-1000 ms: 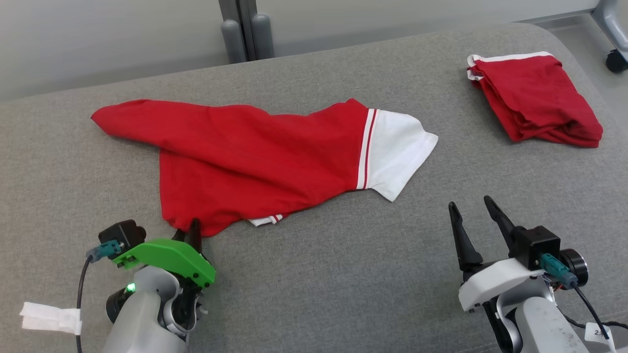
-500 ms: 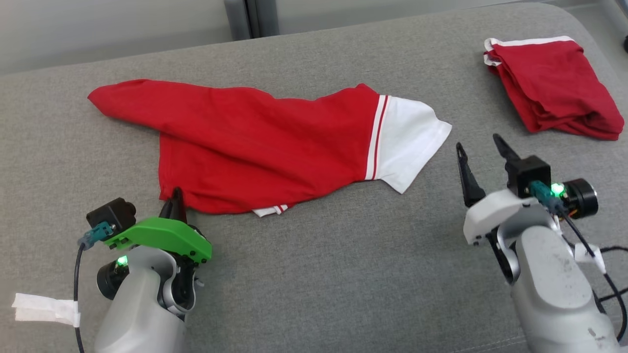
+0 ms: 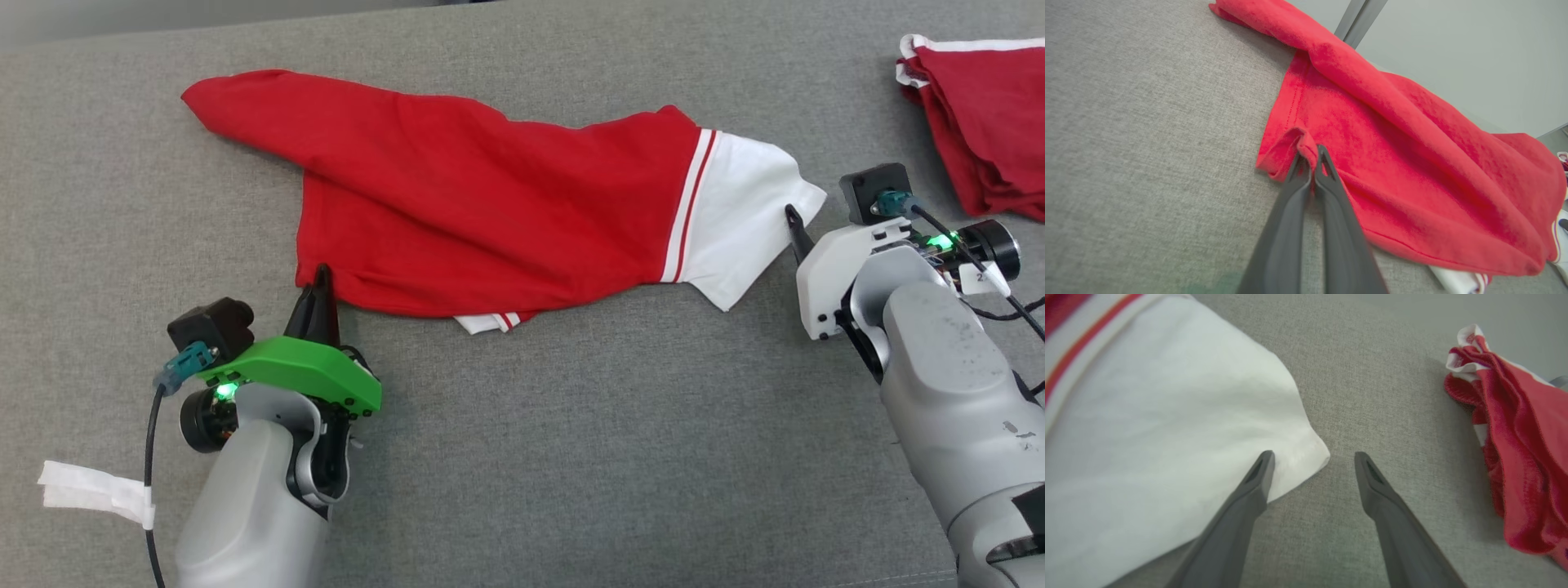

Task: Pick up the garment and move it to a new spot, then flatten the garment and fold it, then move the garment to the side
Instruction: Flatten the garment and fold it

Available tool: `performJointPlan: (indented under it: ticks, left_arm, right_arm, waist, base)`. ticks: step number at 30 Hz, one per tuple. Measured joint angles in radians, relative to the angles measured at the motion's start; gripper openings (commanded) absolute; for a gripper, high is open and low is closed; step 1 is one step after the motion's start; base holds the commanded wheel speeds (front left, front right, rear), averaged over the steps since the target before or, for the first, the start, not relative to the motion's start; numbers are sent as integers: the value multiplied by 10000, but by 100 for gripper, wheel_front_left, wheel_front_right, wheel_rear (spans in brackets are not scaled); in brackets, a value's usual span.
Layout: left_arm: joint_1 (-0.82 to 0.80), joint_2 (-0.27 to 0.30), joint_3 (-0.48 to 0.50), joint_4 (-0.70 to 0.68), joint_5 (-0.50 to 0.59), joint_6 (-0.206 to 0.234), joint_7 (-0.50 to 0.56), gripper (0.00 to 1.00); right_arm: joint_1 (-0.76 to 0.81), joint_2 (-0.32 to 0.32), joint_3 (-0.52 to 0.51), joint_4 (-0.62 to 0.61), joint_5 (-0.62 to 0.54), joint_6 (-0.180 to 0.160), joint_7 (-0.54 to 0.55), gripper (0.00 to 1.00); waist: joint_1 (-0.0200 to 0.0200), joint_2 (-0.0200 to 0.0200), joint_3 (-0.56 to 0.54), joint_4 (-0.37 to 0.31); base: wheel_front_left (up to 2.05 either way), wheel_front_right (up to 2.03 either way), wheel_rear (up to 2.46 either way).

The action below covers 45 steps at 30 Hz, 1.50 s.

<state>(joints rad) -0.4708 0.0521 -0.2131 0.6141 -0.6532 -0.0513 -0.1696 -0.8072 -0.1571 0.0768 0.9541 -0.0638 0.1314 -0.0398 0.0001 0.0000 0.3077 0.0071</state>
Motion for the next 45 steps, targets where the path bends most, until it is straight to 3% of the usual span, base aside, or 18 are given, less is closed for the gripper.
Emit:
performJointPlan:
  ticks: [7,8,10,13,14,23,29,37,45]
  left_arm:
    - [-17,-10,-259,-518,-2,167,15,0]
    - [-17,-12,-284,-562,-2,174,15,0]
    - [-17,-12,-318,-627,-2,211,29,0]
    - [-16,-8,-345,-711,-2,251,29,0]
    - [-16,-2,-347,-742,-2,257,29,0]
    - [-12,238,-290,-1106,-25,240,-67,0]
    - [31,671,-90,-2067,-176,157,6,0]
    - [346,1536,293,-4671,-330,257,662,0]
    - [537,2408,635,-7737,-311,688,1570,0]
  right_arm:
    - [-1005,-178,1438,1005,1492,-12,888,100]
    - [-1081,-196,1649,1045,1691,-12,991,92]
    - [-1197,-251,2155,1060,2301,-12,1195,43]
    - [-1266,-336,2823,934,3173,-12,1471,5]
    - [-1273,-414,3039,855,3452,-10,1523,0]
    - [-1234,-995,3952,36,5413,-2,903,0]
    - [-695,-1498,4405,-1590,7262,-2,311,0]
    - [221,-2491,4215,-4621,9352,-2,263,0]
    - [1204,-2984,2991,-7532,9969,-2,479,0]
  waist:
    - [-1,0,317,177]
    - [0,0,336,185]
    - [0,0,361,185]
    - [-1,0,375,171]
    - [0,0,380,166]
    - [0,0,146,62]
    - [0,0,-470,-157]
    - [0,0,-1459,-462]
    - [0,0,-2537,-699]
  base:
    - [0,0,0]
    - [0,0,0]
    - [0,0,0]
    - [0,0,0]
    - [0,0,0]
    - [0,0,0]
    - [0,0,0]
    - [0,0,0]
    - [0,0,0]
